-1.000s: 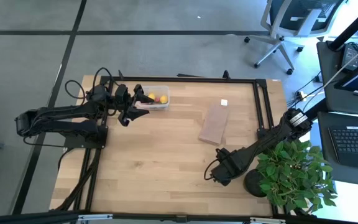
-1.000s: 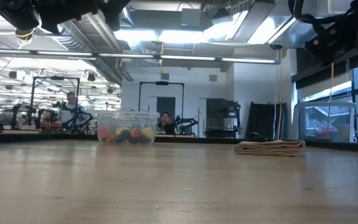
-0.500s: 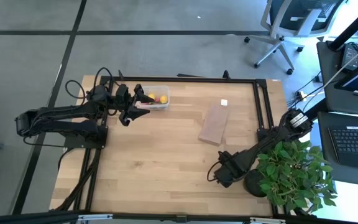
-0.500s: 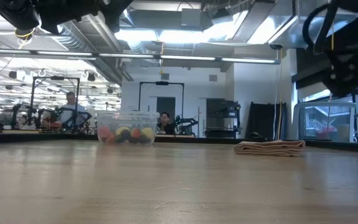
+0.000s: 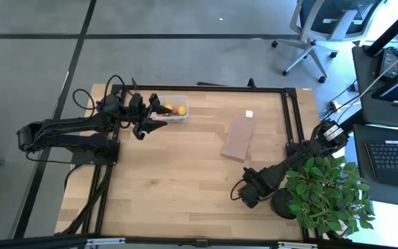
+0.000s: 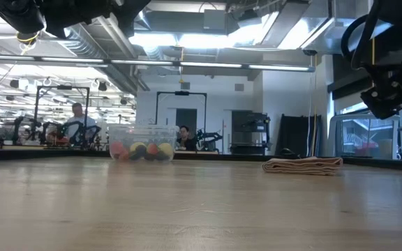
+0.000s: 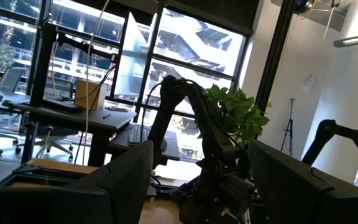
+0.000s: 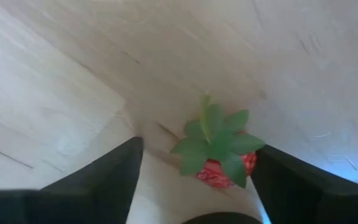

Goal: Pick and placing Produce into tupperware
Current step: Put the strawberry into the transparent bin

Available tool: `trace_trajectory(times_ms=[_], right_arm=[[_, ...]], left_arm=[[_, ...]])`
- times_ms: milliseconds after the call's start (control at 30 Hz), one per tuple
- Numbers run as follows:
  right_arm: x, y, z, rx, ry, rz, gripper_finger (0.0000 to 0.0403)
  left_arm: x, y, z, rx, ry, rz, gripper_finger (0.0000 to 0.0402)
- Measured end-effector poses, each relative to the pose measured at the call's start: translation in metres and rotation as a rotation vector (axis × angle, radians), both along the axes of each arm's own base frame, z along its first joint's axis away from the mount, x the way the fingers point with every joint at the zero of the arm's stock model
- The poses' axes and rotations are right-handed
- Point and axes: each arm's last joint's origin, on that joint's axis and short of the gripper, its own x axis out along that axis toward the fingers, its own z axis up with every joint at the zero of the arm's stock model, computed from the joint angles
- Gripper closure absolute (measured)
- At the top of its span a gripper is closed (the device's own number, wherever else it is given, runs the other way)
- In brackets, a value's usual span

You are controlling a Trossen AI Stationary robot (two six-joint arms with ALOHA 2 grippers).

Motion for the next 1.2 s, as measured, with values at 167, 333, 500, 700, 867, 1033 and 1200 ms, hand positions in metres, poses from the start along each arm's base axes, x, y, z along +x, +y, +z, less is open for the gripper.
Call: trace_trajectory(times_ms=[167,333,500,700,867,1033,1200], right_arm=[[0.001,0.000,0.000,0.005,-0.005,0.001,0.0167],[0.002,0.001,-0.001,0.016,-0.020,0.002,0.0212],[0.002,0.002,-0.001,0.018,-0.022,0.003,0.0259],[0.002,0.002,-0.001,0.019,-0.024,0.004,0.0264],[0.015,0.005,0.006,0.052,-0.068,0.033,0.0264],[0.053,0.006,0.033,0.241,-0.277,0.236,0.0264],[0.090,-0.031,0.055,0.253,-0.430,0.343,0.0264]], left_arm=[[0.000,0.000,0.000,0.000,0.000,0.000,0.0147],[0.000,0.000,0.000,0.000,0.000,0.000,0.0147],[0.000,0.000,0.000,0.000,0.000,0.000,0.0147],[0.000,0.000,0.000,0.000,0.000,0.000,0.0147],[0.000,0.000,0.000,0.000,0.000,0.000,0.0147],[0.000,0.000,0.000,-0.001,0.001,0.000,0.0147],[0.000,0.000,0.000,-0.001,0.001,-0.003,0.0147]])
